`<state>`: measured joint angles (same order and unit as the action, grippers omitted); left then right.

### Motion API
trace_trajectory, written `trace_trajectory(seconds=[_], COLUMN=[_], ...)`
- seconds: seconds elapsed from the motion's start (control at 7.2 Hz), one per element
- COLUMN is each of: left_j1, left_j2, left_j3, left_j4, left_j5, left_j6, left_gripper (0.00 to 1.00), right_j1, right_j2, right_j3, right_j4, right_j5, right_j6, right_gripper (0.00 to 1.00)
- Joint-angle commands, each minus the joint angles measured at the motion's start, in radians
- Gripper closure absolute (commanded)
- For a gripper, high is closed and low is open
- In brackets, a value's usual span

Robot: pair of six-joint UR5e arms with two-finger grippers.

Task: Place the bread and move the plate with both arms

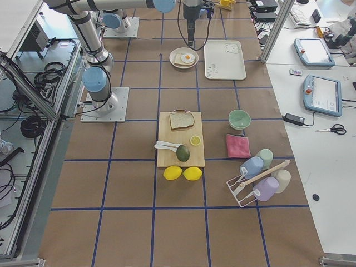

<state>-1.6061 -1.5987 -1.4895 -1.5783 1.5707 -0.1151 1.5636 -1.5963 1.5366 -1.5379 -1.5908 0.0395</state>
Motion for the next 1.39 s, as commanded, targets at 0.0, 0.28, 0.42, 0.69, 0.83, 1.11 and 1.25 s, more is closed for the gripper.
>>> trace_trajectory(seconds=[0.0,0.28,0.42,0.69,0.83,1.11,1.25], left_j1=[0.000,0.000,0.000,0.000,0.000,0.000,0.000], left_j2=[0.000,0.002,0.002,0.002,0.005,0.005,0.005], left_j3=[0.000,0.000,0.000,0.000,0.000,0.000,0.000], left_j4=[-0.002,-0.002,-0.002,-0.002,-0.002,-0.002,-0.002], left_j5=[0.000,0.000,0.000,0.000,0.000,0.000,0.000], left_j6=[0.000,0.000,0.000,0.000,0.000,0.000,0.000], left_gripper=[0.00,0.00,0.00,0.00,0.00,0.00,0.00], right_j1=[0.000,0.003,0.003,0.001,0.001,0.001,0.001], right_j2=[0.001,-0.001,-0.001,-0.001,-0.001,-0.001,-0.001], right_j3=[0.000,-0.007,-0.004,-0.007,-0.003,-0.003,0.000], right_j4=[-0.001,0.002,0.005,0.007,0.009,0.009,0.010], right_j5=[0.005,0.014,0.015,0.014,0.012,0.008,0.002], right_j6=[0.000,0.000,0.000,-0.001,-0.001,-0.001,-0.001], right_gripper=[0.00,0.00,0.00,0.00,0.00,0.00,0.00])
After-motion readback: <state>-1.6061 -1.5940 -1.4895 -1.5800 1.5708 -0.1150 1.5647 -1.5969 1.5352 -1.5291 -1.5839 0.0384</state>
